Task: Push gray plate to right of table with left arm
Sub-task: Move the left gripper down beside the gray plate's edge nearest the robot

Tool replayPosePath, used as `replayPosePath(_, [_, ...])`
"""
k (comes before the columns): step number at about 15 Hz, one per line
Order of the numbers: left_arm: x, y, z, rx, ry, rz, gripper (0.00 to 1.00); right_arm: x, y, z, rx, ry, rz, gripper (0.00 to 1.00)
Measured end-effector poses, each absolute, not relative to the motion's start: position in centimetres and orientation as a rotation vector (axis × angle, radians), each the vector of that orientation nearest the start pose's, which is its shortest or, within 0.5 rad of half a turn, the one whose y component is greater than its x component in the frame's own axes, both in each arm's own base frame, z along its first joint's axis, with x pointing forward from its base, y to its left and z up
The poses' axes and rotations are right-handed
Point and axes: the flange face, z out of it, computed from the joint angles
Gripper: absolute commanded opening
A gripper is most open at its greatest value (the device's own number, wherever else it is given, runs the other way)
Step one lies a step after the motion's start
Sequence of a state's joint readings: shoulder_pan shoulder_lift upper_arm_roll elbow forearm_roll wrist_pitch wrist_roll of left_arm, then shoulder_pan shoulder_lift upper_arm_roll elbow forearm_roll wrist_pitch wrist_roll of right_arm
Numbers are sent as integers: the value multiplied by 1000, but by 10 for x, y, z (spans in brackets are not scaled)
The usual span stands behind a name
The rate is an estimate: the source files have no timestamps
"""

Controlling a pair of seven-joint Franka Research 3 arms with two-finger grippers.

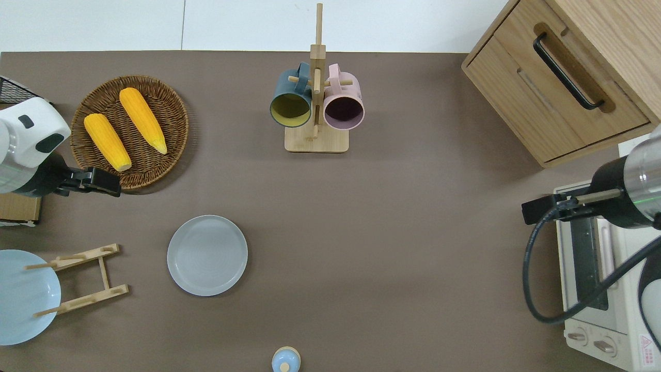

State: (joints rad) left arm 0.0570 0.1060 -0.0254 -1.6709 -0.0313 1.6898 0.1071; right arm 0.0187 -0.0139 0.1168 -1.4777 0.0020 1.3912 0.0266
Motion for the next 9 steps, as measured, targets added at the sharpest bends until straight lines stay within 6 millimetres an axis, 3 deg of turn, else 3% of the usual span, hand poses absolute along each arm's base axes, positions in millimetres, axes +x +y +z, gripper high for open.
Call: replayPosePath(9, [585, 11, 522, -3176, 128, 155, 1000, 526, 73, 660, -3140, -171, 114, 983])
